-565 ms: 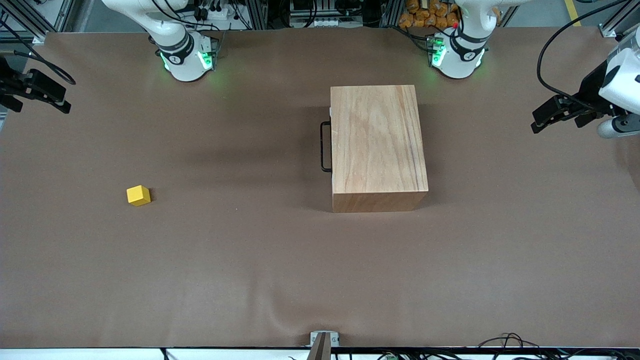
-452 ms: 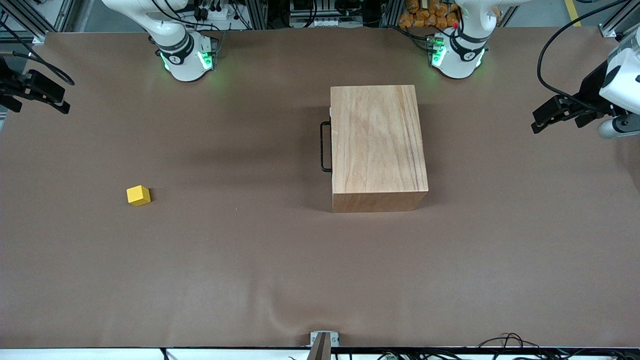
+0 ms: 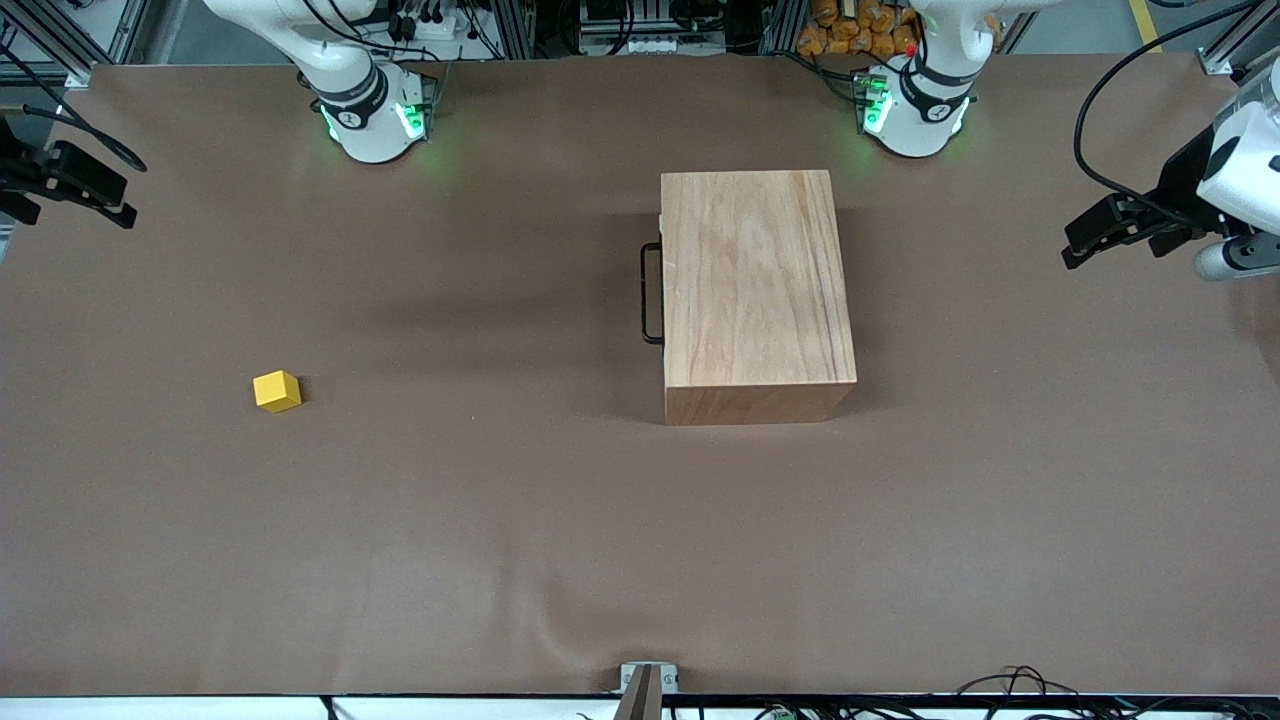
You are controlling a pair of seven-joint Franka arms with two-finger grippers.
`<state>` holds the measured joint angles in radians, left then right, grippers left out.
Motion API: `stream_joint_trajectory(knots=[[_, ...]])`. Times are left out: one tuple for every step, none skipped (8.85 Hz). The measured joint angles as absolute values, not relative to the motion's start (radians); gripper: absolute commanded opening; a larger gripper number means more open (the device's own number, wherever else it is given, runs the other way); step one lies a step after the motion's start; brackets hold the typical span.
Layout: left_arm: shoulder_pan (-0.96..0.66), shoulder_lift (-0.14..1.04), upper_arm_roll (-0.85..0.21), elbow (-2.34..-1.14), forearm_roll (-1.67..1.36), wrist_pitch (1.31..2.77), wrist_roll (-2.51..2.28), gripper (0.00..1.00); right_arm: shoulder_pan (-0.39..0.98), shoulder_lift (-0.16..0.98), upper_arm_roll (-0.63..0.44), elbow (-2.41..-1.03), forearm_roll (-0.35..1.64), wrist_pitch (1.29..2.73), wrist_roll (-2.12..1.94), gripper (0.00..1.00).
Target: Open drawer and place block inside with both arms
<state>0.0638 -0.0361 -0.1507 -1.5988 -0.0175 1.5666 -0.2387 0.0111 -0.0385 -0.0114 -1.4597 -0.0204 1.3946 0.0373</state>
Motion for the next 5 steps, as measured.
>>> stream_joint_trajectory(knots=[[0.063,-0.035,-0.153,-1.598,-0.017,1.567,-0.238,1.00,0.011,-0.038,-0.012,-1.460,-0.021,1.395,0.037,1.00],[0.061,-0.030,-0.156,-1.596,-0.018,1.567,-0.238,1.00,0.010,-0.038,-0.012,-1.460,-0.021,1.395,0.037,1.00],[0.058,-0.024,-0.159,-1.590,-0.018,1.567,-0.238,1.00,0.009,-0.038,-0.012,-1.460,-0.021,1.395,0.037,1.00],[0.056,-0.017,-0.160,-1.579,-0.018,1.567,-0.238,1.00,0.009,-0.038,-0.012,-1.460,-0.021,1.395,0.037,1.00],[0.056,-0.012,-0.160,-1.573,-0.018,1.567,-0.238,1.00,0.009,-0.037,-0.012,-1.460,-0.021,1.395,0.037,1.00]])
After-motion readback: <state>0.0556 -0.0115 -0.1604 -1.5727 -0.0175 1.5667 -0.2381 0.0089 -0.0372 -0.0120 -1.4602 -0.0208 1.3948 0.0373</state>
